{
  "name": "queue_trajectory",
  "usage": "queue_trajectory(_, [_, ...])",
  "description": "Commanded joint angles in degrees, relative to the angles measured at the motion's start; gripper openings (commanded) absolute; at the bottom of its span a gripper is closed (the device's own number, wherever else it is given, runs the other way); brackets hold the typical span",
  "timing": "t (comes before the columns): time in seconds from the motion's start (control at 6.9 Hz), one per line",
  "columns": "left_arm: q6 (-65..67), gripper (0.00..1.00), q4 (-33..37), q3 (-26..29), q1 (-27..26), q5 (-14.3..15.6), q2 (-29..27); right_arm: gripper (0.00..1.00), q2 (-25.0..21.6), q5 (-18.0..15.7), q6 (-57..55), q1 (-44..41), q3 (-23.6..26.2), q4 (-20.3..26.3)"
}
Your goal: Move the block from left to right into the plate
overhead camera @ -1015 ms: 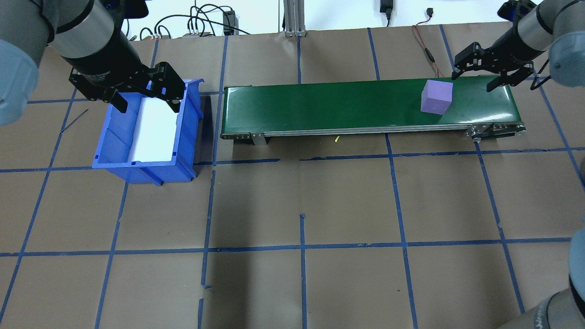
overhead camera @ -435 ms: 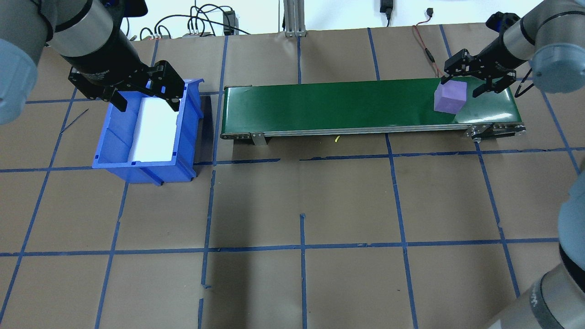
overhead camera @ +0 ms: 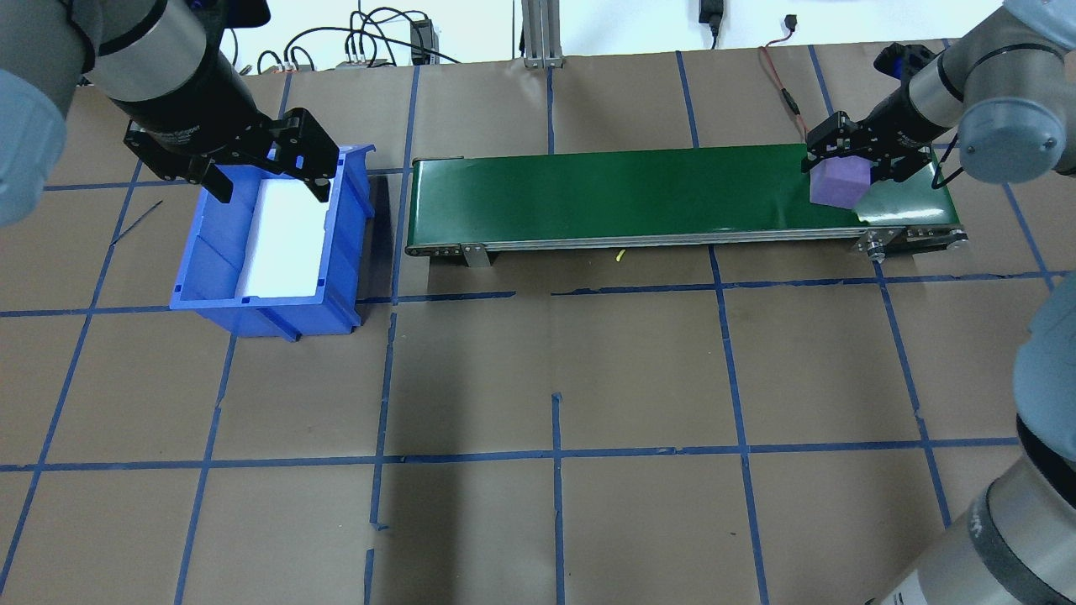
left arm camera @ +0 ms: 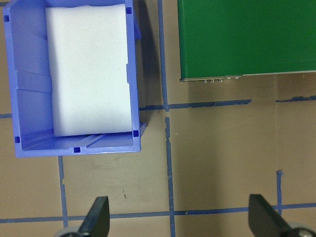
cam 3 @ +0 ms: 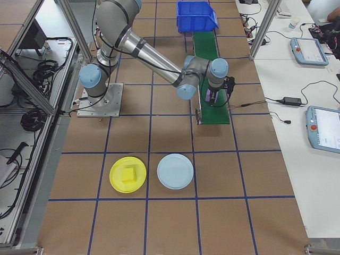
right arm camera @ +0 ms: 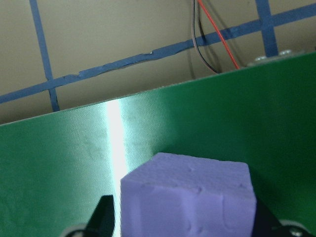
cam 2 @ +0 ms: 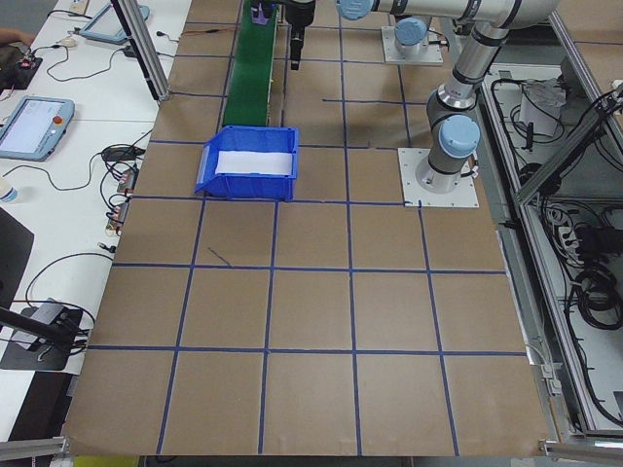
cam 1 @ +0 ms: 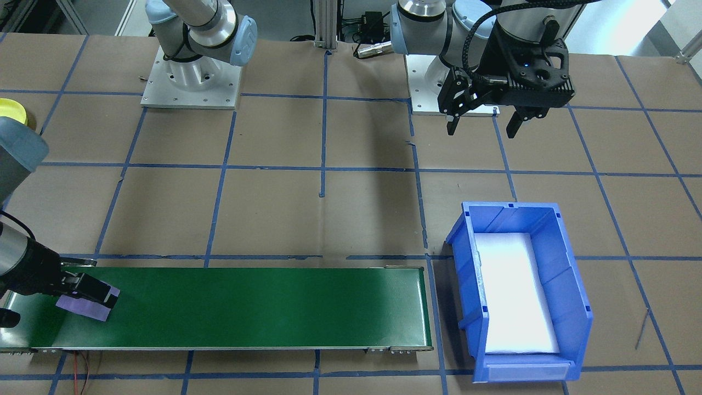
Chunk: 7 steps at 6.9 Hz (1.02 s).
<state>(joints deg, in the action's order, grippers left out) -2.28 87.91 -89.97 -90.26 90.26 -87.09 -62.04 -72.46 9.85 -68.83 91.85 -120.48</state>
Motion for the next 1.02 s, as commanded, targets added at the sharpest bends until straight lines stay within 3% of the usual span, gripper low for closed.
queue_trajectory(0.0, [-0.09,1.00,0.07,-0.03,0.00,0.00,0.08,0.50,-0.45,-2.86,2.00,0.10,-0.44,0.15])
queue_trajectory(0.29, [-0.09,1.00,0.07,-0.20,0.00,0.00,0.25,0.46,-4.04,-10.30,11.88,4.03,-1.50,3.99])
queue_trajectory(0.58, [-0.09,1.00,0.07,-0.29,0.00,0.00,0.34,0.46,-5.20,-11.04,25.65,15.59,-1.67,9.28])
queue_trajectory(0.87, [-0.09,1.00,-0.02,-0.29,0.09,0.00,0.34,0.46,-4.42,-13.49,44.82,27.99,-1.50,9.03])
